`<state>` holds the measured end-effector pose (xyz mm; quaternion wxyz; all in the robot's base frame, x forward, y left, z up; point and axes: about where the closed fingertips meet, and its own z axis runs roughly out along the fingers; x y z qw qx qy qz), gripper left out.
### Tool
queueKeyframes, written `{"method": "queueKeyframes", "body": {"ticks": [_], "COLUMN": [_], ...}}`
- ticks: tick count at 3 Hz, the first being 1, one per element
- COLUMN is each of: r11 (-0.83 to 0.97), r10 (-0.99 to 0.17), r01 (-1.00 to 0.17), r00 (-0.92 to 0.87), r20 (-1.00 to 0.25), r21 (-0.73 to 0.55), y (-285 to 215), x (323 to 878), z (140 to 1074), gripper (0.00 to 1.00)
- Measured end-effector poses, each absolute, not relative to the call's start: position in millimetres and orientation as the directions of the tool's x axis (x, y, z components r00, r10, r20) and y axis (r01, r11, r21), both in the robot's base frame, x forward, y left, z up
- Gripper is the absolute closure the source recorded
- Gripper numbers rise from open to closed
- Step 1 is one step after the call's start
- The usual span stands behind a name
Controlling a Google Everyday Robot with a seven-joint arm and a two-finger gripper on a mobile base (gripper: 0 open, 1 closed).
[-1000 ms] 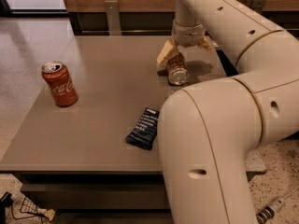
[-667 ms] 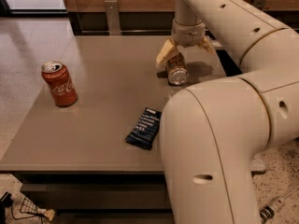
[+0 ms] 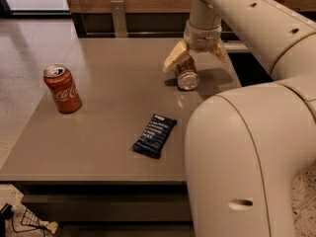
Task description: Place orange can upright
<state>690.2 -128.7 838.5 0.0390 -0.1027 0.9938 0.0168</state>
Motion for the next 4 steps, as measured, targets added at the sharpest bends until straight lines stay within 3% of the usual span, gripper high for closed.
{"method": "queueKeyframes", "body": {"ticks": [2, 4], "r11": [0.976, 0.976], "r10": [-0.184, -0.185], "r01": [-0.192, -0.194], "r00": [-0.979, -0.978], "r20": [-0.084, -0.092], "r21": [0.099, 0.101], "y": [-124.5, -121.2], "x": [689.2, 694.0], "z": [823.0, 817.1], "gripper": [0.00, 0.41]}}
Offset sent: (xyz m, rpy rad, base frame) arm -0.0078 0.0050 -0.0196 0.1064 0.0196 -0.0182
